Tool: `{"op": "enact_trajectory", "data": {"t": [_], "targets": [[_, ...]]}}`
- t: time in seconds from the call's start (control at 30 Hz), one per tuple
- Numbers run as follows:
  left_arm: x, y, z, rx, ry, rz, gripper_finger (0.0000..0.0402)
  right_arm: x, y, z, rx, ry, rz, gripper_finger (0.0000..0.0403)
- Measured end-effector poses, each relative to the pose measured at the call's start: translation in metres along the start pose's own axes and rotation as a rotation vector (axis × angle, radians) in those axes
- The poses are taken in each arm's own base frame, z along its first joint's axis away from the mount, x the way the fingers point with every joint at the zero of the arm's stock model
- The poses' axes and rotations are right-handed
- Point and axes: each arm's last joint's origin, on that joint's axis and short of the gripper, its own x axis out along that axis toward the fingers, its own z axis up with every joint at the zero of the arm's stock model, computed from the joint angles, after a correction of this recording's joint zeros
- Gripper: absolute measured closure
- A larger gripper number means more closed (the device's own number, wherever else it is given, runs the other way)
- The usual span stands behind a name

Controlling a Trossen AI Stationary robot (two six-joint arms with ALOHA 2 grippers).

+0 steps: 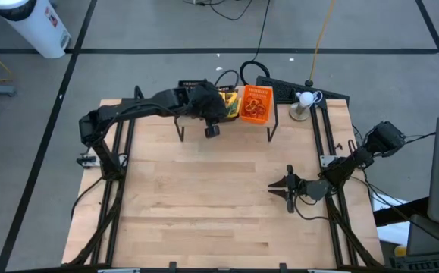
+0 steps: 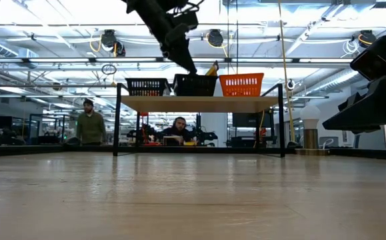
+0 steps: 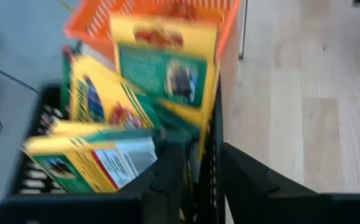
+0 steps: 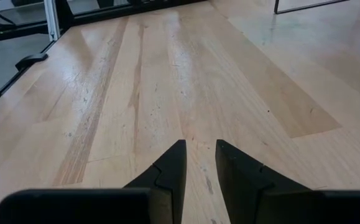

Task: Pick & Place Office Desk Supplies
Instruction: Put the black bin with crayon boxes on the shelf, then return to Home Position

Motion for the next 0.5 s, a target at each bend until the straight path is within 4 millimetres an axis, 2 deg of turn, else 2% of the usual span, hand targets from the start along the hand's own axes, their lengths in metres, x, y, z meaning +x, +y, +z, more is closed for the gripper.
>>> {"op": "enact_trajectory", "data": {"t": [0.17,0.33,0.5], "targets": [[-0.014,-0.001,0.006,0.0,-0.052,0.012,0.0282,0.0,0.0,0.0,0.0,-0.003,0.001,0.0328],[-0.029,-0.011,0.011,-0.01,-0.089,-0.014,0.027,0.0,0.001,0.001,0.004,-0.012,0.004,0.0328],[-0.064,-0.04,0.021,-0.034,-0.183,-0.141,0.0261,0.0,0.001,0.003,0.011,-0.025,0.003,0.0328]]}}
